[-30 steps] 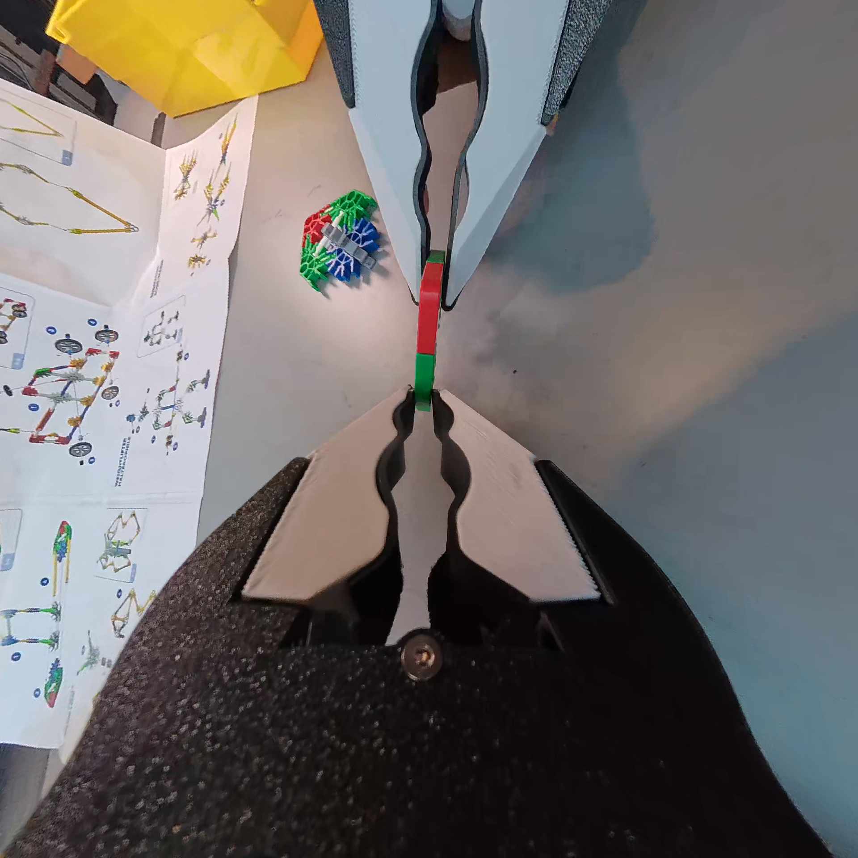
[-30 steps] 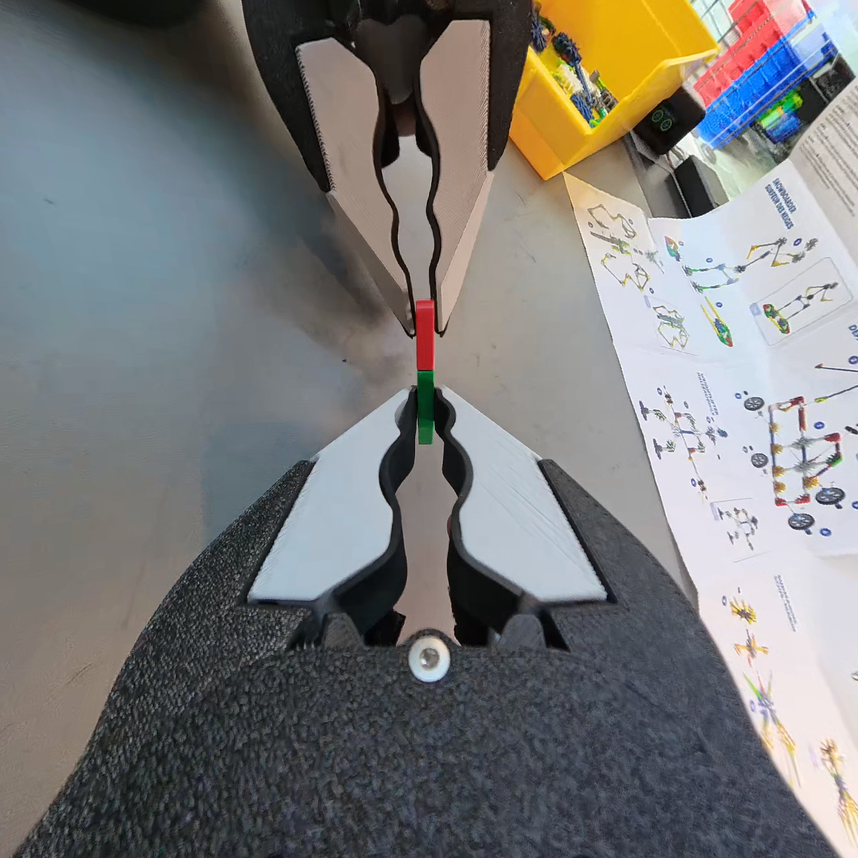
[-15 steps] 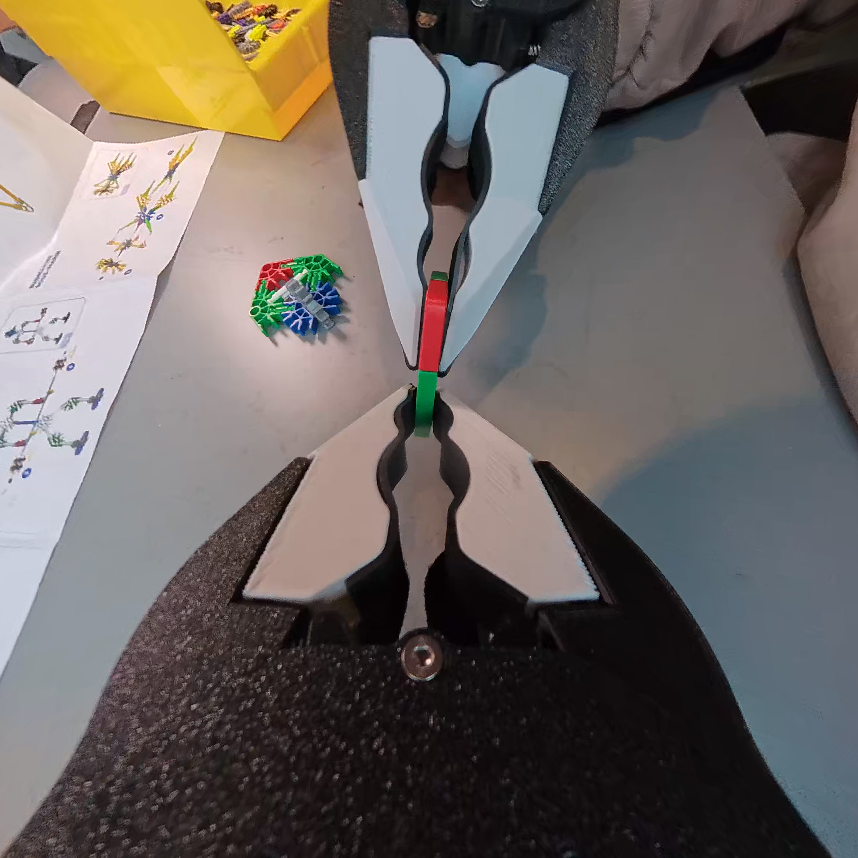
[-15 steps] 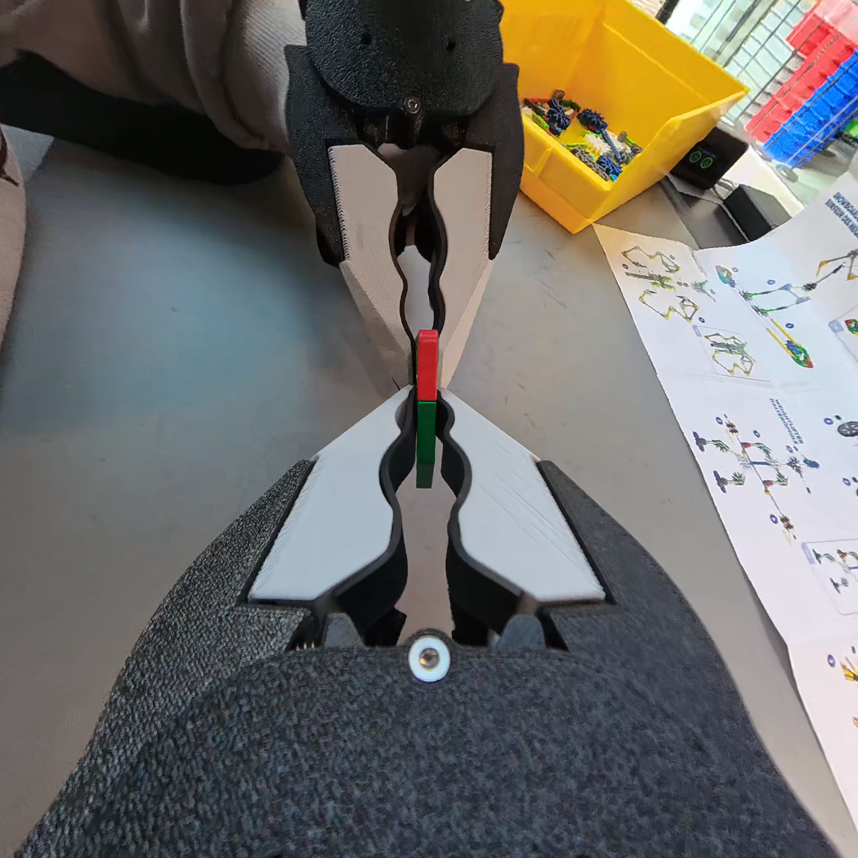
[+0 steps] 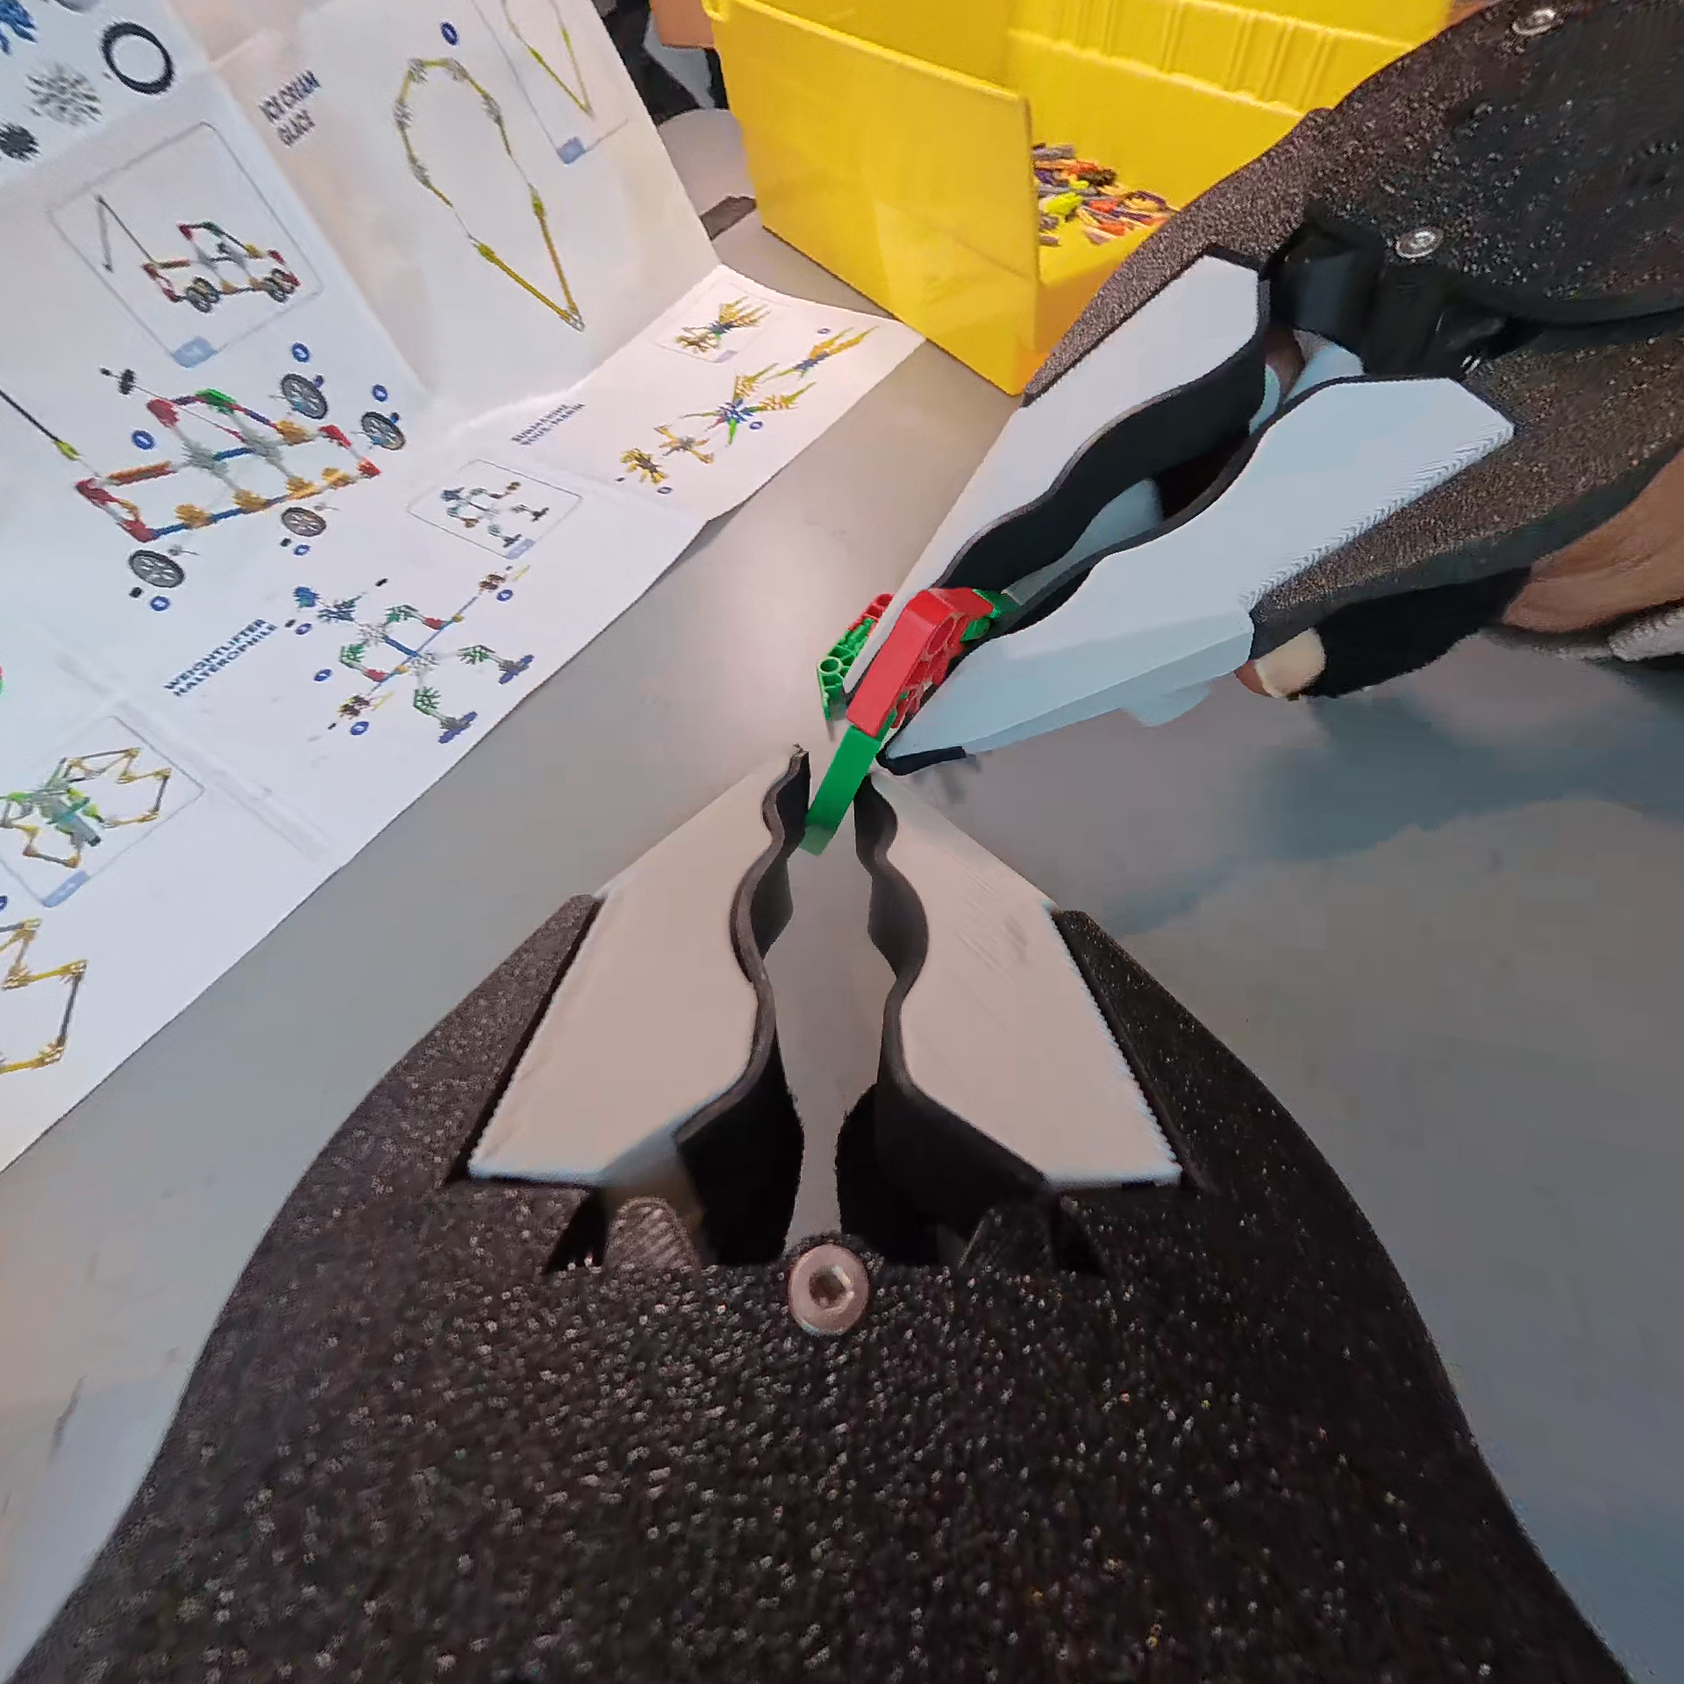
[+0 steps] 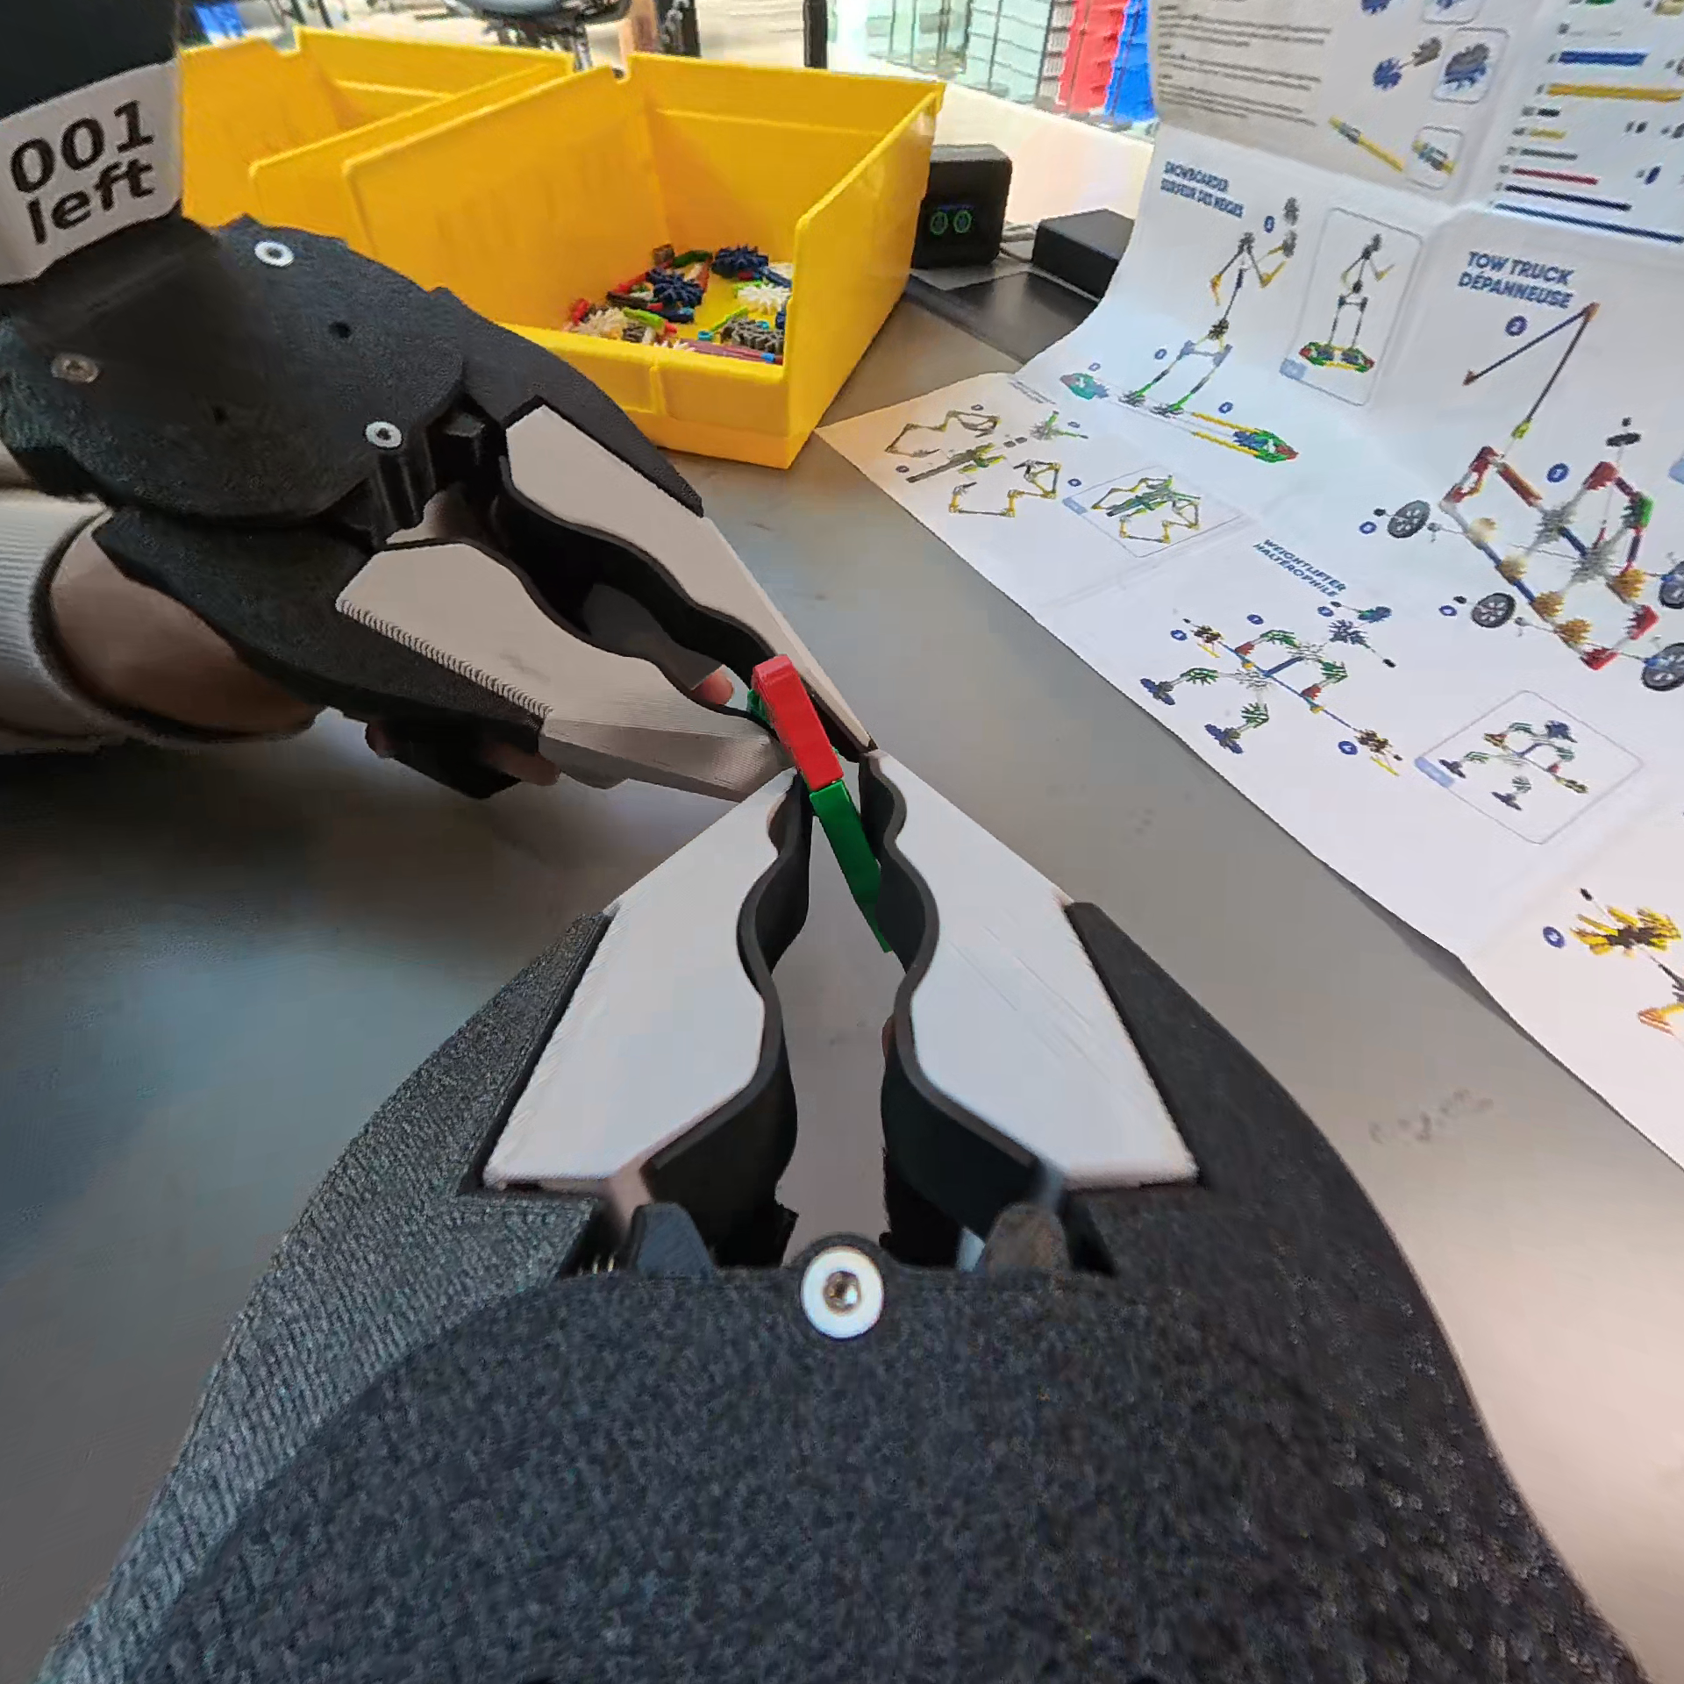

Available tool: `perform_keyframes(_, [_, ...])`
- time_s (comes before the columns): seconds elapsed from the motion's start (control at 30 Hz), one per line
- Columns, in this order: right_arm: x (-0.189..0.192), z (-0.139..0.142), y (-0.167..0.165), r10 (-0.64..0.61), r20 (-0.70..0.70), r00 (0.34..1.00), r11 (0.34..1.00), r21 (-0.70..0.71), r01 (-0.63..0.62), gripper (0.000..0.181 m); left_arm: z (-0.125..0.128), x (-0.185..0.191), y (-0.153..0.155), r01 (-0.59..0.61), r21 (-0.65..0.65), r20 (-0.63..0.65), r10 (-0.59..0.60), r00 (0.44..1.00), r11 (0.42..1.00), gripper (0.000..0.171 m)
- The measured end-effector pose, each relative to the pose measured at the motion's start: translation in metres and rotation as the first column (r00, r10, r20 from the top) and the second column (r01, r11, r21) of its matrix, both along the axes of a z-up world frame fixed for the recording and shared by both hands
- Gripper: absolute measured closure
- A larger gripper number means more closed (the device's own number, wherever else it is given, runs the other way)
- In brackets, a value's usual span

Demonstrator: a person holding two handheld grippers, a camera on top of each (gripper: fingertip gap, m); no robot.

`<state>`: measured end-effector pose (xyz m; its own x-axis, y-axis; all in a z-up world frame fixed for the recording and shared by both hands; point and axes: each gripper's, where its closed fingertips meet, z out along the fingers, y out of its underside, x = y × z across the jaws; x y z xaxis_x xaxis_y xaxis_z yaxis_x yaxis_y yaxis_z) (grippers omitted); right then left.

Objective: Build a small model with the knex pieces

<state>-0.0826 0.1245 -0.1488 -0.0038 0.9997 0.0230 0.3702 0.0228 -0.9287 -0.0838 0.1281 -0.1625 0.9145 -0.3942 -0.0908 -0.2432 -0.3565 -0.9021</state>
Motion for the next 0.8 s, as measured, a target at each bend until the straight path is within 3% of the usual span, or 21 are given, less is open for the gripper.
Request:
perform_keyframes(0.13, [-0.002, 0.009, 0.005, -0.047, -0.029, 0.998, 0.999, -0.015, 0.047, 0.174, 0.009, -0.003, 0.006, -0.068, 0.042, -0.018, 0.068, 0.998, 0.997, 0.164])
perform_keyframes(0.23, [-0.002, 0.010, 0.005, -0.031, -0.036, 0.999, 0.999, 0.017, 0.032, 0.173, 0.010, -0.003, 0.006, -0.049, 0.022, 0.024, 0.048, 0.999, 0.999, 0.164])
perform_keyframes(0.4, [0.007, 0.009, -0.012, 0.274, 0.000, 0.962, 0.955, 0.117, -0.272, 0.169, 0.006, 0.015, -0.014, 0.183, -0.088, 0.233, -0.158, 0.960, 0.979, 0.166])
perform_keyframes(0.5, [0.013, 0.015, -0.020, 0.362, -0.054, 0.930, 0.932, 0.019, -0.362, 0.168, 0.006, 0.029, -0.023, 0.261, -0.106, 0.337, -0.212, 0.917, 0.959, 0.167])
perform_keyframes(0.8, [0.028, 0.022, -0.025, 0.444, -0.156, 0.882, 0.840, -0.269, -0.470, 0.175, 0.016, 0.044, -0.032, 0.394, -0.111, 0.610, -0.251, 0.752, 0.912, 0.167])
